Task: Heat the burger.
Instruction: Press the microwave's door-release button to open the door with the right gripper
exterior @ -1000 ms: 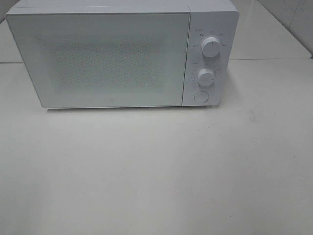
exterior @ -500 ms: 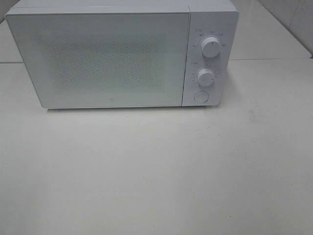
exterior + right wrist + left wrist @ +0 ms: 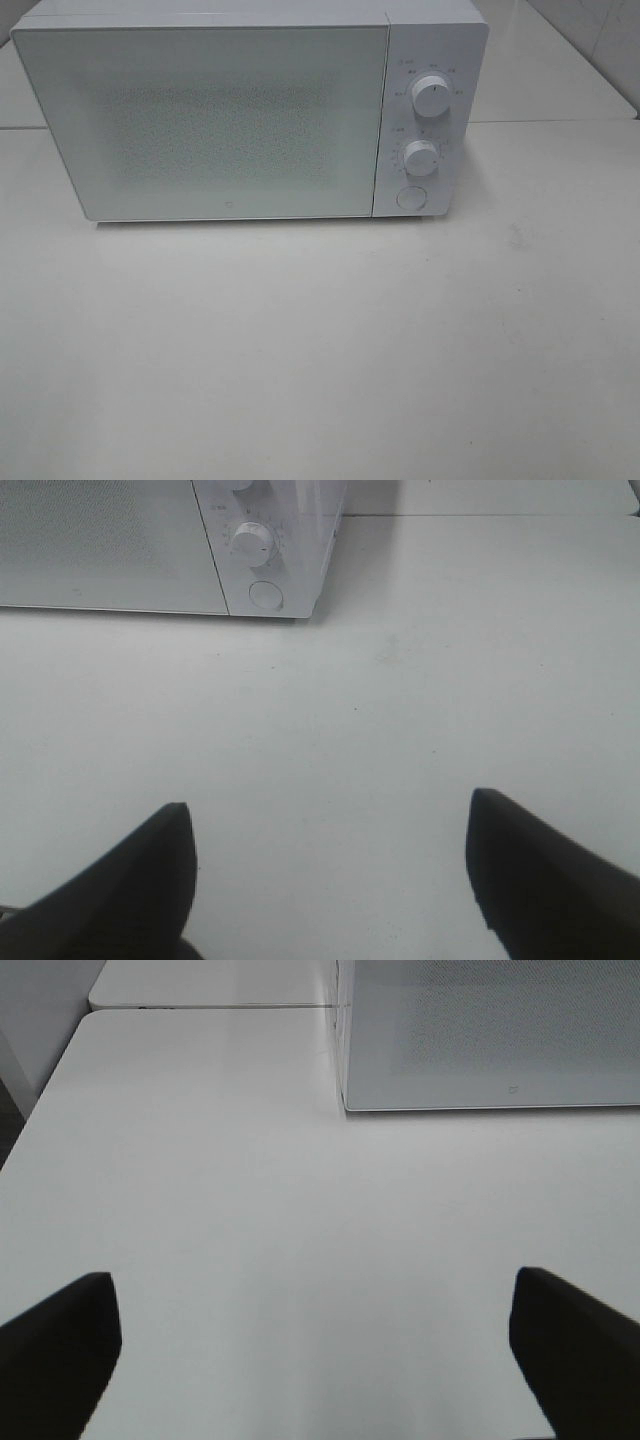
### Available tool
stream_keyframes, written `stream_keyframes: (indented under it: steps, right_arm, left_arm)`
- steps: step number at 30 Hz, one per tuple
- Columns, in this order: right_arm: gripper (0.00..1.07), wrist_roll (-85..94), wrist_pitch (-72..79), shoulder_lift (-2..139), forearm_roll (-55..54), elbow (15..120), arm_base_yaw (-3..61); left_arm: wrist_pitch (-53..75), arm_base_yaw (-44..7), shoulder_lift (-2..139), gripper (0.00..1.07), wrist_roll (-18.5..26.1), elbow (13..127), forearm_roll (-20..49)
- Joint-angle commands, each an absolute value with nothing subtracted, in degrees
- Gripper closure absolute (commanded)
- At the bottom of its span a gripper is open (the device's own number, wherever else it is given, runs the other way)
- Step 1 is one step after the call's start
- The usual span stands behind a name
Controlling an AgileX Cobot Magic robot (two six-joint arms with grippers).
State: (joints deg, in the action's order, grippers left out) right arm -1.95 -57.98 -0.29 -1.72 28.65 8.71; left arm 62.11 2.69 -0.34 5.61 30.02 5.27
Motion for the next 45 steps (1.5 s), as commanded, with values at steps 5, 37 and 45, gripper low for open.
stream_keyframes:
  steps: [5,37,45]
  right_arm:
    - [0.32,-2.35,-56.84,-1.78,-1.32,28.53,8.02]
    - [0.32,-2.41,-44.81,13.75,-1.32,31.74,8.02]
    - [0.32,-2.41,-36.90,24.24,-1.32,31.74,8.02]
  left_arm:
    - [61.48,2.86,-0.52,0.09,5.33,29.91,5.33]
    - [61.48,2.86,-0.52,0.09,5.33,29.91,5.33]
    - [61.48,2.86,-0.52,0.09,5.33,29.91,5.33]
